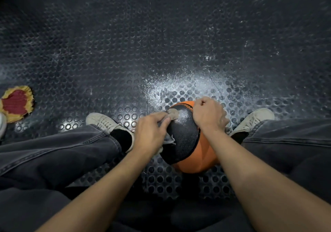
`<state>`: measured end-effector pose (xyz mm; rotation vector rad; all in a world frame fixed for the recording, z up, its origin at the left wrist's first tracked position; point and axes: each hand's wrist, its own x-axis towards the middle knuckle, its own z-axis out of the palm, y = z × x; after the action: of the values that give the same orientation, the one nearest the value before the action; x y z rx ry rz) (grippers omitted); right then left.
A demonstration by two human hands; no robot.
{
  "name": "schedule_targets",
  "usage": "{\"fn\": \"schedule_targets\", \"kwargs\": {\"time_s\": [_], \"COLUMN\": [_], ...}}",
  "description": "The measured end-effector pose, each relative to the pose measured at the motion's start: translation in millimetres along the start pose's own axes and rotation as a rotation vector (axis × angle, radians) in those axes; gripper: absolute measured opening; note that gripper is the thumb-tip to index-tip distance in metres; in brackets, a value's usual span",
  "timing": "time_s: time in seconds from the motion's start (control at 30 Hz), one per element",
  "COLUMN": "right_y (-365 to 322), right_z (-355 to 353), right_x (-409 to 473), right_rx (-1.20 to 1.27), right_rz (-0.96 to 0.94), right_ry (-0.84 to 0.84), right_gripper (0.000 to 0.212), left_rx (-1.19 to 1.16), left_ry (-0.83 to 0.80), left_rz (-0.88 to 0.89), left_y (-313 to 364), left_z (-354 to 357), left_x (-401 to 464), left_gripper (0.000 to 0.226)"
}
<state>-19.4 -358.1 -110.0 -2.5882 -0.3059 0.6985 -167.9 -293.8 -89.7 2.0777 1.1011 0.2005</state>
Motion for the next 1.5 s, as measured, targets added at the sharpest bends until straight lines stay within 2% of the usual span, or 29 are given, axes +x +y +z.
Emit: {"fn": "schedule_targets", "kwargs": {"time_s": [0.03,0.13,0.17,0.2,0.3,0.33,0.43,0.5,0.53,0.63,0.67,0.8,0.83,0.87,0.97,1.0,1.03,1.1,1.17,1.23,1.3,1.4,1.47,1.5], "right_y": [0,2,4,6,6,6,5,7,8,0,-3,-2,0,1,-3,-5,-6,-3,3,6,3,1,6,8], "right_z": [1,0,-1,-1,1,3,3,2,3,10,13,10,9,9,12,12,12,7,2,1,3,3,4,5], "right_x": [-3,-1,0,1,-2,-4,-4,-3,-3,-8,-11,-9,-7,-5,-4,-4,-3,2,8,9,6,7,12,12], "right_rx": [-0.013,0.003,0.0,-0.014,-0.067,-0.073,-0.034,-0.001,0.01,0.017,0.005,-0.013,0.001,0.02,0.041,0.038,0.032,0.041,0.084,0.103,0.085,0.068,0.088,0.096], "right_rz": [0.027,0.085,0.092,0.087,0.06,0.055,0.039,0.009,0.001,0.014,0.027,0.036,0.023,0.013,0.033,0.053,0.071,0.093,0.098,0.093,0.087,0.114,0.098,0.08], "right_ry": [0.006,0.017,-0.001,-0.025,-0.043,-0.034,-0.013,-0.026,-0.036,-0.034,-0.026,-0.027,-0.034,-0.041,-0.036,-0.028,-0.025,-0.034,-0.051,-0.05,-0.036,-0.015,-0.008,-0.014], "right_gripper": [0.031,0.035,0.036,0.036,0.035,0.035,0.036,0.032,0.029,0.029,0.033,0.037,0.036,0.034,0.032,0.033,0.034,0.032,0.023,0.017,0.021,0.032,0.027,0.022], "left_rx": [0.021,0.241,0.312,0.344,0.257,0.226,0.269,0.297,0.292,0.184,0.193,0.236,0.232,0.222,0.124,0.135,0.172,0.207,0.237,0.185,0.117,0.22,0.26,0.268], "left_ry": [0.027,-0.082,-0.095,-0.073,0.05,0.046,-0.07,-0.093,-0.077,0.056,0.068,-0.044,-0.039,-0.019,0.083,0.095,0.091,-0.005,-0.067,-0.016,0.046,-0.042,-0.117,-0.105], "left_rz": [0.084,0.382,0.428,0.404,0.101,0.091,0.318,0.384,0.342,0.061,0.063,0.378,0.396,0.36,0.013,-0.024,0.026,0.234,0.36,0.177,0.019,0.258,0.417,0.428], "left_y": [3,12,10,9,-2,-2,12,6,0,-18,-18,-4,-7,-11,-17,-12,-5,3,-7,-14,-17,6,6,5], "left_z": [5,20,21,17,3,3,13,14,10,2,2,10,6,2,-2,0,4,15,14,5,3,14,20,15], "left_x": [-3,-22,-23,-19,15,17,-7,-20,-13,14,13,-34,-34,-25,8,10,5,-17,-24,2,20,4,-14,-10], "left_gripper": [0.014,0.028,0.03,0.03,0.025,0.026,0.035,0.035,0.032,0.022,0.024,0.028,0.025,0.022,0.018,0.018,0.018,0.018,0.024,0.02,0.025,0.025,0.033,0.03]}}
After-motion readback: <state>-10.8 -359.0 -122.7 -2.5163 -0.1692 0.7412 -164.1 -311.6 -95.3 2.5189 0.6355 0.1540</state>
